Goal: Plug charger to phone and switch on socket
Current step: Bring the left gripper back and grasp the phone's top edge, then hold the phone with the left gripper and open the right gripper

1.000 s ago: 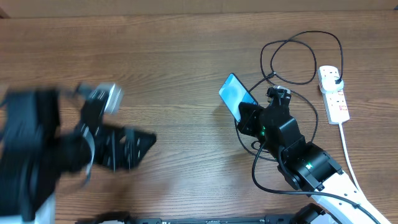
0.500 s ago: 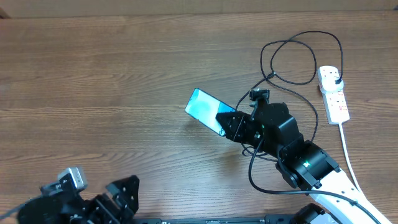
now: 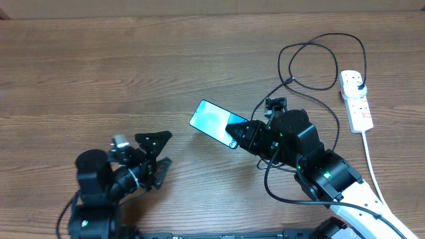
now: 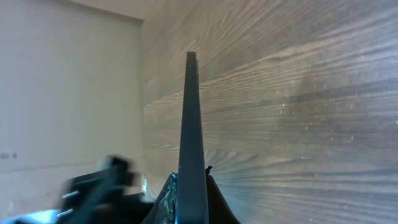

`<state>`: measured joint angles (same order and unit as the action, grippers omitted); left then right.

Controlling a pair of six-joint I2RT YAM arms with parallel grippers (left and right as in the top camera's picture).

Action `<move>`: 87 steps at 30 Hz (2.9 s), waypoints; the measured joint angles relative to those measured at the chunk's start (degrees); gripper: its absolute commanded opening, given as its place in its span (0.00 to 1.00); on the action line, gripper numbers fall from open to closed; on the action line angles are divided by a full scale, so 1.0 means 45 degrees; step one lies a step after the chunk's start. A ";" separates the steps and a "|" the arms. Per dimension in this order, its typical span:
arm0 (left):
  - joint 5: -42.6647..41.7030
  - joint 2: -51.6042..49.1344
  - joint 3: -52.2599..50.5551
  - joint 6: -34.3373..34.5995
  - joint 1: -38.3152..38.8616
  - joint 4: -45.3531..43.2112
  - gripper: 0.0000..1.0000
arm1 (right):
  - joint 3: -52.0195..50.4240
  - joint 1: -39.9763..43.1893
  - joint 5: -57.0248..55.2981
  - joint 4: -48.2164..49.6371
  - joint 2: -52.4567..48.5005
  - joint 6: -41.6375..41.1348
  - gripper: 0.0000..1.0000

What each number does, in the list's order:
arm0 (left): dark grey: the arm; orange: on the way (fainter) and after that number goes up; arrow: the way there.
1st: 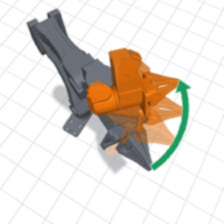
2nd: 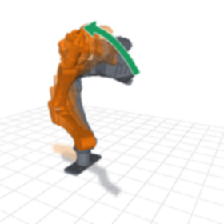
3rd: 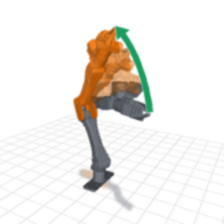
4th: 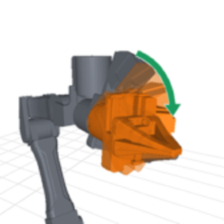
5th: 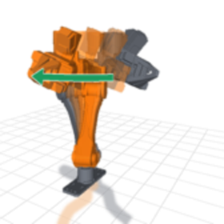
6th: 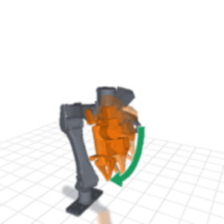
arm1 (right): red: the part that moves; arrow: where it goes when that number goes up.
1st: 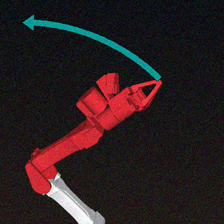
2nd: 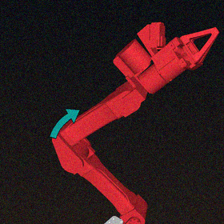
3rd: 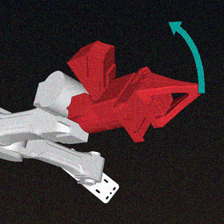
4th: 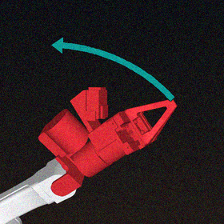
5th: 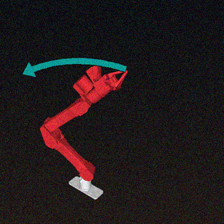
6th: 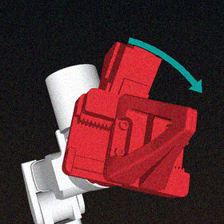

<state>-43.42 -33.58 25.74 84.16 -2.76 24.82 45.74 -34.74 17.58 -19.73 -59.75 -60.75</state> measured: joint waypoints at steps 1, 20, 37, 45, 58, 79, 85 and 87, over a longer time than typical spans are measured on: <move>-0.0398 -0.0316 -0.0466 0.0607 0.0000 -0.0704 0.99 | 0.0000 0.0000 0.0015 0.0000 0.0000 -0.0277 0.04; -0.1496 -0.2079 -0.1345 0.5134 0.1948 -0.6601 0.90 | 0.0000 -0.0039 0.1025 -0.0044 -0.1141 -0.4449 0.04; 0.0491 -0.2079 -0.1345 0.5979 0.3123 -0.6567 0.57 | 0.0000 -0.0034 0.3973 0.0578 -0.2181 -0.6314 0.04; 0.0709 -0.2079 -0.1345 0.5984 0.3123 -0.6547 0.34 | 0.0000 -0.0024 0.4571 0.1064 -0.2181 -0.6732 0.04; 0.0763 -0.2079 -0.1355 0.5926 0.3206 -0.6470 0.26 | 0.0000 0.0063 0.5003 0.1146 -0.2181 -0.7266 0.04; 0.1141 -0.2832 -0.1355 0.5595 0.3206 -0.6465 0.09 | 0.0000 0.0053 0.5348 0.1243 -0.2181 -0.7475 0.04; 0.1132 -0.3045 -0.1355 0.5780 0.3206 -0.6664 0.04 | 0.0000 0.0044 0.5255 0.1161 -0.2191 -0.6955 0.25; 0.1205 -0.3152 -0.1355 0.5673 0.3201 -0.6586 0.04 | 0.0000 0.0019 0.5314 0.1151 -0.2191 -0.6441 0.37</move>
<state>-38.00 -47.77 19.64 109.69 11.64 -4.82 45.74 -34.65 41.50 -14.55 -69.60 -89.73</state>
